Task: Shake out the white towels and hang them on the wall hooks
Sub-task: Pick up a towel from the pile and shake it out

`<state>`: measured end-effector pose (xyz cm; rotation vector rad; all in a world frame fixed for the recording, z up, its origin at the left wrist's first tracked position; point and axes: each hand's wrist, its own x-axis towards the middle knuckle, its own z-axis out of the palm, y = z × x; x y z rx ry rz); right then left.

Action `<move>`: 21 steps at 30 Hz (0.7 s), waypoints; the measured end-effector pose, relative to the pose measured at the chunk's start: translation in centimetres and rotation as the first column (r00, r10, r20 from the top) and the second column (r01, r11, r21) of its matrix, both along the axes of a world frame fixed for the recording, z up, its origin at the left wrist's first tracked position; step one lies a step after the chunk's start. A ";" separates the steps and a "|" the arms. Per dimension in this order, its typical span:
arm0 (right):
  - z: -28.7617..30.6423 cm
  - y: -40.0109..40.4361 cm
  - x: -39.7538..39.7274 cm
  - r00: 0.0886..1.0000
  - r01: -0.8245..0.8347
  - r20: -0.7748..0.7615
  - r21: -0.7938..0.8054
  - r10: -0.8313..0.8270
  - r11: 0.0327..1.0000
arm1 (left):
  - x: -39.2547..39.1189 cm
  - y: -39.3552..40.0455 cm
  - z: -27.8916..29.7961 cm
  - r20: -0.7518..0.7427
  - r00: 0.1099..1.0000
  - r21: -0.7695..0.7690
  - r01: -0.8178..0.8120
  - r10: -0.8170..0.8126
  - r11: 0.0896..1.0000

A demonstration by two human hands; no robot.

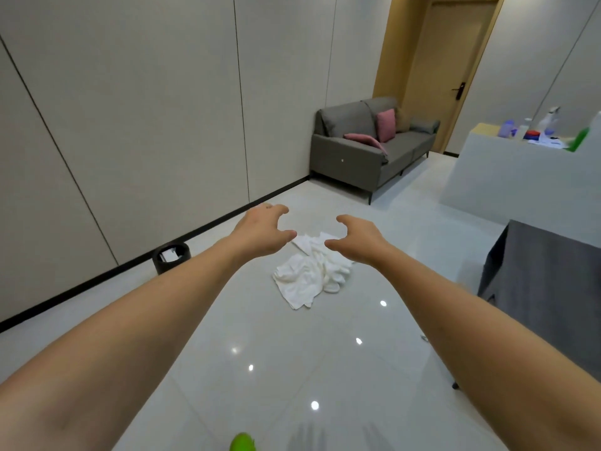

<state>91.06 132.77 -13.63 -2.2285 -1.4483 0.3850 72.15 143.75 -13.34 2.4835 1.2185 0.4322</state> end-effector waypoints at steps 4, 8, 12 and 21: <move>-3.2 9.1 1.8 0.998 0.045 -0.046 -0.073 -0.048 0.996 | 2.3 10.7 -2.7 -0.035 0.999 -0.045 0.037 -0.039 0.998; -5.5 17.0 3.2 0.992 0.083 -0.077 -0.148 -0.095 0.985 | 4.3 19.9 -4.4 -0.052 0.996 -0.108 0.064 -0.070 0.992; -7.9 23.1 5.1 0.988 0.099 -0.095 -0.215 -0.122 0.972 | 6.6 26.6 -6.8 -0.082 0.990 -0.165 0.097 -0.112 0.982; -15.1 37.7 13.1 0.969 0.100 -0.189 -0.288 -0.159 0.952 | 14.2 41.3 -13.7 -0.157 0.978 -0.261 0.097 -0.141 0.961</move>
